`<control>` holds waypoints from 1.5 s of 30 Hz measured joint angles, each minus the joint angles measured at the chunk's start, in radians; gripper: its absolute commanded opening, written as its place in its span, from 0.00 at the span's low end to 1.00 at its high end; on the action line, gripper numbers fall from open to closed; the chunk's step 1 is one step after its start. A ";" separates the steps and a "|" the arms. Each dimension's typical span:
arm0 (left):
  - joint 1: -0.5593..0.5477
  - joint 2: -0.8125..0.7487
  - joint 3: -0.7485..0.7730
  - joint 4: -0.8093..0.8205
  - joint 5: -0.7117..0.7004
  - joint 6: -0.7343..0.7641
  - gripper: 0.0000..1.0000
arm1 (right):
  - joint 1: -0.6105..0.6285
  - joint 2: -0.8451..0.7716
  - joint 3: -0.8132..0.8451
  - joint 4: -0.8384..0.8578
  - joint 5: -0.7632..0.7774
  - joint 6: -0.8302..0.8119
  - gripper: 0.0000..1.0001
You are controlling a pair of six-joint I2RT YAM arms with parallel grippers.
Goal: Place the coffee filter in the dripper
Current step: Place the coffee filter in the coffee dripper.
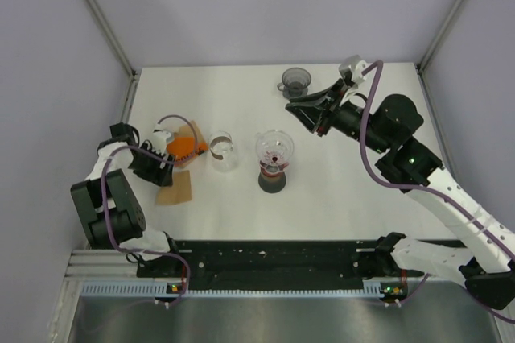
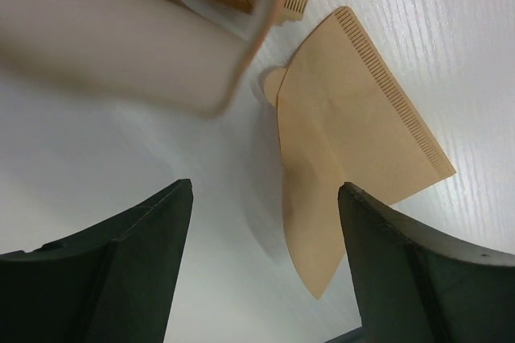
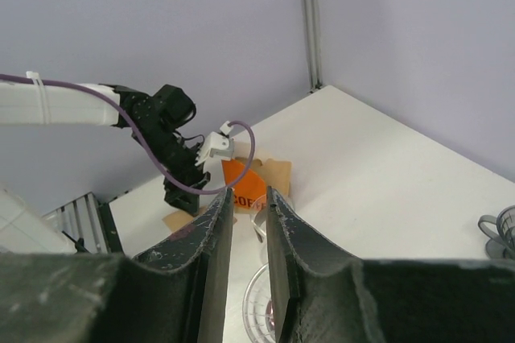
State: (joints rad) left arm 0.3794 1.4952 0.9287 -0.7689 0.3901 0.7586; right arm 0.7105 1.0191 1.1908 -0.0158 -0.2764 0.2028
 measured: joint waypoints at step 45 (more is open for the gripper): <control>-0.091 -0.461 0.193 -0.439 0.245 0.075 0.00 | 0.000 0.027 0.001 0.001 -0.049 -0.023 0.51</control>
State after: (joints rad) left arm 0.2882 1.0344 1.1213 -1.2076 0.6353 0.8337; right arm 0.7105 1.0458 1.1919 -0.0151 -0.3252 0.1799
